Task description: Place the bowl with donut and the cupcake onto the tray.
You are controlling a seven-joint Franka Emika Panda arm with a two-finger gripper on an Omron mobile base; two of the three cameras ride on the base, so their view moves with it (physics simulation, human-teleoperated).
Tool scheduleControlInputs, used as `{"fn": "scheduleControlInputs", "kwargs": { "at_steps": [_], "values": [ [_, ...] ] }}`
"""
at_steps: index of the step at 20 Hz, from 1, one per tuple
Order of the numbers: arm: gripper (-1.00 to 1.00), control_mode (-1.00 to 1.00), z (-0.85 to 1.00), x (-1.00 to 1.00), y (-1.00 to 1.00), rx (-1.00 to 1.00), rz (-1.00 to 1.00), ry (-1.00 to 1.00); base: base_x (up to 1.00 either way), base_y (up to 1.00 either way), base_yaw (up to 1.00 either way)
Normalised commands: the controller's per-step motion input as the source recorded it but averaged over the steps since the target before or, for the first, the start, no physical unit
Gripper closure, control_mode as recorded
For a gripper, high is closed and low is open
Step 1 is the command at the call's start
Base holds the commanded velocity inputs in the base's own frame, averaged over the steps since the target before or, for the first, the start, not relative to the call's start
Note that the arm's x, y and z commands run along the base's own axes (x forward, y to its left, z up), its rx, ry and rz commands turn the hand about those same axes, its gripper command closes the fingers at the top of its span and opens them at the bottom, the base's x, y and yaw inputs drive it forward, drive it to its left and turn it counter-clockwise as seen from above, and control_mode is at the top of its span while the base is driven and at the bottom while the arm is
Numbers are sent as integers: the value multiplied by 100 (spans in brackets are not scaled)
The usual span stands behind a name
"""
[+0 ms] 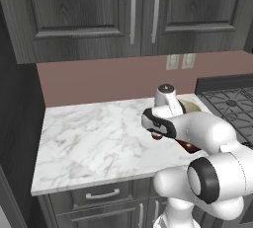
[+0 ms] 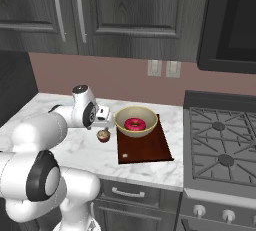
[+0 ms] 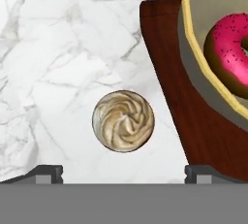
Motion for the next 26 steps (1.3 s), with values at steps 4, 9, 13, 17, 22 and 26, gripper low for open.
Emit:
{"fn": "scheduleControlInputs", "kwargs": {
  "at_steps": [4, 9, 13, 17, 22, 26],
  "values": [
    [-100, -100, -27, 0, -10, 7, 0, -3, 0, 0, 0],
    [-100, -100, -16, 0, -3, 4, 0, -2, 0, 0, 0],
    [-100, -100, -16, 0, 0, 5, 0, 0, 0, 0, 0],
    [-100, -100, -14, 0, 0, 4, 0, -2, 0, 0, 0],
    [-100, -100, -12, 9, 0, 1, 0, -4, 0, 0, 0],
    [-100, -100, -8, 24, 0, 0, 0, -6, 0, 0, 0]
  ]
}}
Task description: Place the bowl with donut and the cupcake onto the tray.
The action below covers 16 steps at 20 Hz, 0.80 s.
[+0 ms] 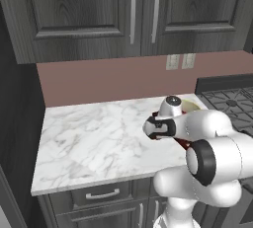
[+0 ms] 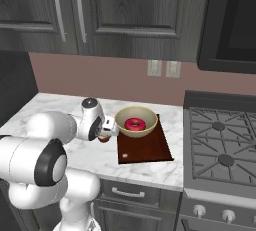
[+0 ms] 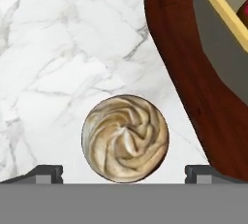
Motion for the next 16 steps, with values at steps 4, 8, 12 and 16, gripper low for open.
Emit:
{"fn": "scheduleControlInputs", "kwargs": {
  "at_steps": [4, 8, 12, 16],
  "values": [
    [-100, -100, -15, 15, 0, 0, 0, -5, 0, 0, 0],
    [-100, -100, -24, 6, 0, 0, 0, -2, 0, 0, 0],
    [-100, -100, -36, 0, 0, -1, 0, 0, 0, 0, 0],
    [100, -100, -18, 0, 0, 0, 0, -1, 0, 0, 0]
  ]
}}
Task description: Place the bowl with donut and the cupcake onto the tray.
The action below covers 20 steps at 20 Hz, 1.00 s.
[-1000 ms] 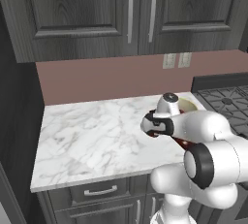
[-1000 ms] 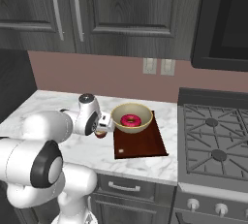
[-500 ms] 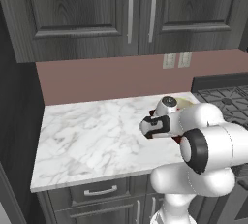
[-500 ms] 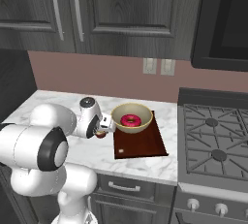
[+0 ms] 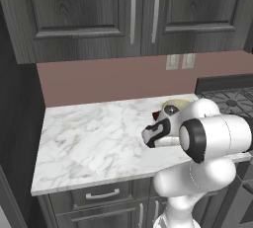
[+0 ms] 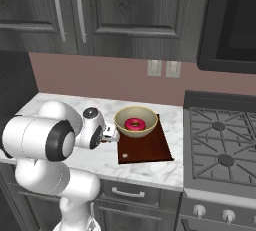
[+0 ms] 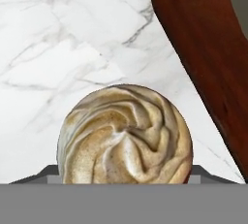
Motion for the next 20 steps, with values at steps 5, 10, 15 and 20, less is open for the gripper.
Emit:
{"fn": "scheduleControlInputs", "kwargs": {
  "at_steps": [5, 10, 15, 20],
  "values": [
    [100, -100, 0, 0, 0, 0, 0, 0, 0, 0, 0],
    [100, -100, 17, 0, 0, 1, -1, -1, 0, 0, 0],
    [100, -100, 56, -4, -1, 0, -5, 0, 0, 0, 0],
    [100, -100, 50, -29, -10, 0, -6, 0, 0, 0, 0]
  ]
}}
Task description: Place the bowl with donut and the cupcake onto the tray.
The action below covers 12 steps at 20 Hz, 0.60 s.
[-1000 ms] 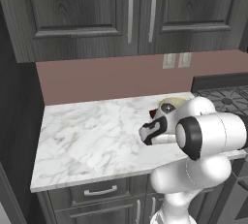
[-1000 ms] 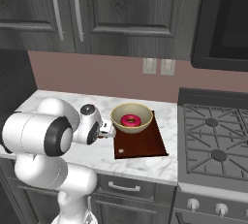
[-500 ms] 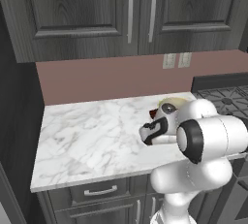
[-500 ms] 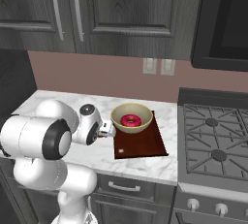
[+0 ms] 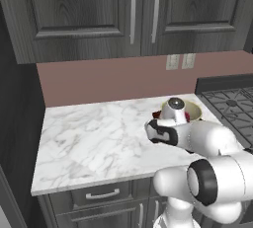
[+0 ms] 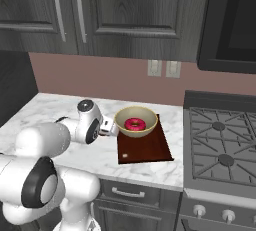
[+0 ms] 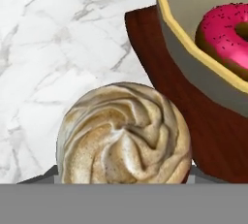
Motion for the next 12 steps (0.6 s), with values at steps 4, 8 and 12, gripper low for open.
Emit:
{"fn": "scheduleControlInputs", "kwargs": {
  "at_steps": [4, 8, 12],
  "values": [
    [100, -100, 36, -46, -16, 0, -6, 0, 0, 0, 0],
    [100, -100, 16, -49, -35, 0, -6, 0, 0, 0, 0],
    [100, -100, 0, -44, -47, 0, -6, 0, 0, 0, 0]
  ]
}}
